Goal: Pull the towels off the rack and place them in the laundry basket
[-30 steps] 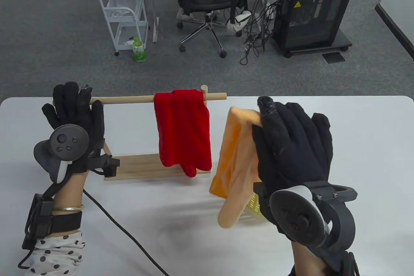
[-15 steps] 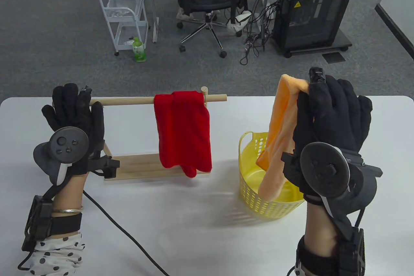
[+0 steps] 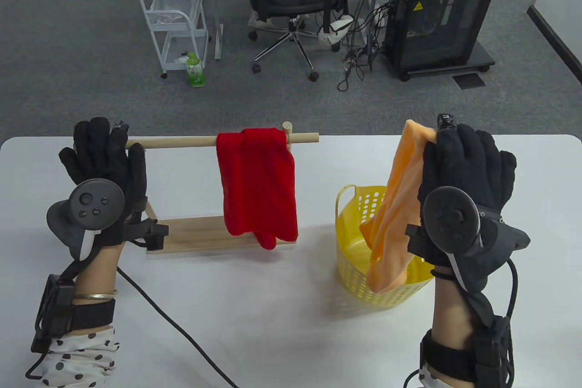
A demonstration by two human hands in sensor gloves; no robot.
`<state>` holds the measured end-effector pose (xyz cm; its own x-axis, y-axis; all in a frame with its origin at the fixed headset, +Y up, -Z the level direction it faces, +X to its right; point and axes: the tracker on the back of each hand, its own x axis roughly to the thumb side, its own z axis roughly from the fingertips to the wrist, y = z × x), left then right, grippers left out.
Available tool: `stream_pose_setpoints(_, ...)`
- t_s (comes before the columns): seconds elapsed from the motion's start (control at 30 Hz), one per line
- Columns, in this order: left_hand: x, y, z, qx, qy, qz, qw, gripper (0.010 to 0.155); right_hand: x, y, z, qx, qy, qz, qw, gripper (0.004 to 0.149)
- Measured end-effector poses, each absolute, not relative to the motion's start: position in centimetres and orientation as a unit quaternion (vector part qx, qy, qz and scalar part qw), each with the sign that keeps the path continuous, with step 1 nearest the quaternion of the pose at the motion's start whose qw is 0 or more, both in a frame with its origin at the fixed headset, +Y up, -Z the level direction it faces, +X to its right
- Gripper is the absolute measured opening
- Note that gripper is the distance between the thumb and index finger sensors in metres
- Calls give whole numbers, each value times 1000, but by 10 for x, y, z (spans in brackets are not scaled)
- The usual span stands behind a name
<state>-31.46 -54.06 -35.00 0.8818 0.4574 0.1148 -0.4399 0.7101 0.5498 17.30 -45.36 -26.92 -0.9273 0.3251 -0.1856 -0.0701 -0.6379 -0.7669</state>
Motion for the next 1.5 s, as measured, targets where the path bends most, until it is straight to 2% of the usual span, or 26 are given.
stream_pose_setpoints(0.4, -314, -541, -350, 294, 15, 242, 925, 60, 169, -499, -284, -152, -301, 940, 60, 48)
stream_pose_setpoints(1.23, -315, -541, -349, 296, 13, 241, 924, 60, 152, -513, -282, -119, -296, 945, 74, 52)
stream_pose_setpoints(1.5, -315, -541, -349, 296, 13, 241, 924, 60, 131, -509, -287, -90, -301, 946, 82, 56)
